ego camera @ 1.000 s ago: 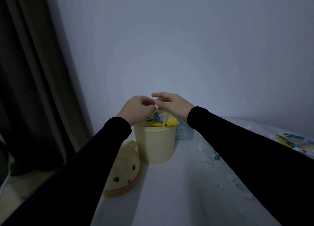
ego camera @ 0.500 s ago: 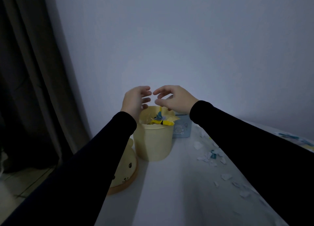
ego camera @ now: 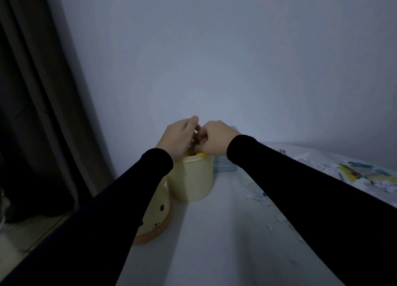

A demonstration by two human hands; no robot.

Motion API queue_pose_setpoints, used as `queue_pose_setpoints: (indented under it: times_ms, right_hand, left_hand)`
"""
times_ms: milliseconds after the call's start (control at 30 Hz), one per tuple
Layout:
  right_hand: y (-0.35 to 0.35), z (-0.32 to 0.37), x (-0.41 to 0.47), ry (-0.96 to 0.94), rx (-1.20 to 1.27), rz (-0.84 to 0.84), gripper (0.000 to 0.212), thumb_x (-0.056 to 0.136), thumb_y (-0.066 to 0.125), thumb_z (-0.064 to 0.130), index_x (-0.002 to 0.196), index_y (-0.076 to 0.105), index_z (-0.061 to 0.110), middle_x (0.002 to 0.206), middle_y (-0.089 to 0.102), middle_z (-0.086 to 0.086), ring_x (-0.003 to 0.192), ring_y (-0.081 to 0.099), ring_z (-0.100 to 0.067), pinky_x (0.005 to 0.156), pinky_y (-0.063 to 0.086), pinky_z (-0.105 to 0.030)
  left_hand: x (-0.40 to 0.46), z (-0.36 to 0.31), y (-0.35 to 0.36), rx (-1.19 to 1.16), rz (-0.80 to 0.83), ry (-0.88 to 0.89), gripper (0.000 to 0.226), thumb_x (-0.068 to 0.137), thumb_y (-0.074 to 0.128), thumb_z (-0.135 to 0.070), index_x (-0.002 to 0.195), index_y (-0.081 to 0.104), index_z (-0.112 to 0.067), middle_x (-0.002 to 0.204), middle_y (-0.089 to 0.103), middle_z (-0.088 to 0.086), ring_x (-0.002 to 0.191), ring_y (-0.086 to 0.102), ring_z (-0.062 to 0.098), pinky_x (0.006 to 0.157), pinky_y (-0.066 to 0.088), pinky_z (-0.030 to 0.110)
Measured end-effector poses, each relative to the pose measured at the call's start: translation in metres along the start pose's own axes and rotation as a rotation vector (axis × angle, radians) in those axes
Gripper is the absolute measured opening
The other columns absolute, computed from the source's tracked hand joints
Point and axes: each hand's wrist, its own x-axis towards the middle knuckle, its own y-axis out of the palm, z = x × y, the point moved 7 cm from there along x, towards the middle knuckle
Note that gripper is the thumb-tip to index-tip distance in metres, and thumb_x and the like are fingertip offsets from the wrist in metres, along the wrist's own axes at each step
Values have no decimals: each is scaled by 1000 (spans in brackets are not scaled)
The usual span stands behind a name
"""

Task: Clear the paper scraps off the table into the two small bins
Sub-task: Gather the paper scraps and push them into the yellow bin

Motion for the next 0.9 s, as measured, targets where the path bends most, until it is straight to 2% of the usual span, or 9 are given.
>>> queue_pose_setpoints:
  times_ms: [67, 167, 233, 333, 567, 667, 733, 800, 900]
  right_hand:
    - [-1, 2, -3, 3, -19, 17, 21, 85, 64, 32, 69, 63, 19, 69, 55, 5, 75, 54, -16, 54, 37, -18]
    - [-5, 0, -6, 17, 59, 45, 27, 88, 59, 37, 98, 72, 16, 89, 69, 1, 88, 59, -16, 72, 45, -23]
    - [-10, -3, -8, 3, 180, 69, 29, 85, 60, 45, 96, 72, 21, 84, 70, 8, 85, 58, -8, 77, 44, -25]
    - [-11, -7, -9, -49, 194, 143, 21, 75, 73, 45, 90, 73, 30, 81, 68, 15, 84, 59, -3, 83, 46, -27]
    - [-6, -11, -10, -80, 177, 158, 6, 76, 75, 28, 82, 76, 31, 57, 62, 28, 66, 54, 1, 71, 38, -20]
    - [-13, -12, -5, -94, 259, 62, 6, 78, 75, 25, 83, 77, 26, 68, 69, 19, 75, 61, 1, 79, 47, -22]
    - [-20, -14, -1, -82, 347, -45, 10, 78, 75, 22, 88, 76, 23, 76, 70, 16, 81, 64, -2, 84, 49, -23]
    - [-17, -12, 1, -60, 353, -72, 13, 78, 75, 20, 91, 76, 20, 74, 66, 17, 76, 60, 1, 78, 46, -18]
    - [2, 0, 1, -80, 95, 50, 11, 82, 71, 23, 91, 76, 19, 71, 64, 14, 72, 55, -2, 72, 42, -18]
  left_hand:
    - [-3, -5, -2, 100, -65, 96, 42, 101, 32, -38, 88, 63, -12, 84, 64, 3, 72, 55, 20, 71, 44, 29]
    - [-4, -5, -7, 122, -109, 137, 31, 100, 38, -31, 98, 62, -11, 84, 61, 0, 63, 52, 14, 63, 42, 23]
    - [-3, 4, -12, 82, -114, 79, 24, 99, 42, -26, 97, 62, -14, 82, 62, 0, 56, 52, 10, 52, 41, 15]
    - [-1, 14, -23, -41, -171, -16, 24, 99, 41, -27, 96, 63, -18, 78, 61, -4, 60, 50, 10, 57, 40, 21]
    - [6, 6, -22, -192, -83, -182, 44, 99, 31, -44, 96, 65, -17, 78, 57, -1, 59, 43, 12, 56, 35, 25]
    - [4, 4, -12, -378, 42, -227, 25, 84, 45, -31, 89, 66, -19, 85, 55, 3, 60, 35, 14, 53, 29, 24]
    - [3, 5, -12, -401, 66, -231, 30, 63, 44, -16, 86, 64, -19, 85, 53, 3, 64, 40, 14, 52, 29, 22]
    - [3, 6, -12, -366, 73, -230, 33, 65, 38, -4, 88, 58, -18, 84, 51, 3, 71, 47, 15, 50, 32, 20]
    - [7, 9, -12, -290, 64, -229, 37, 73, 34, 4, 100, 50, -16, 98, 52, 4, 83, 44, 19, 55, 34, 20]
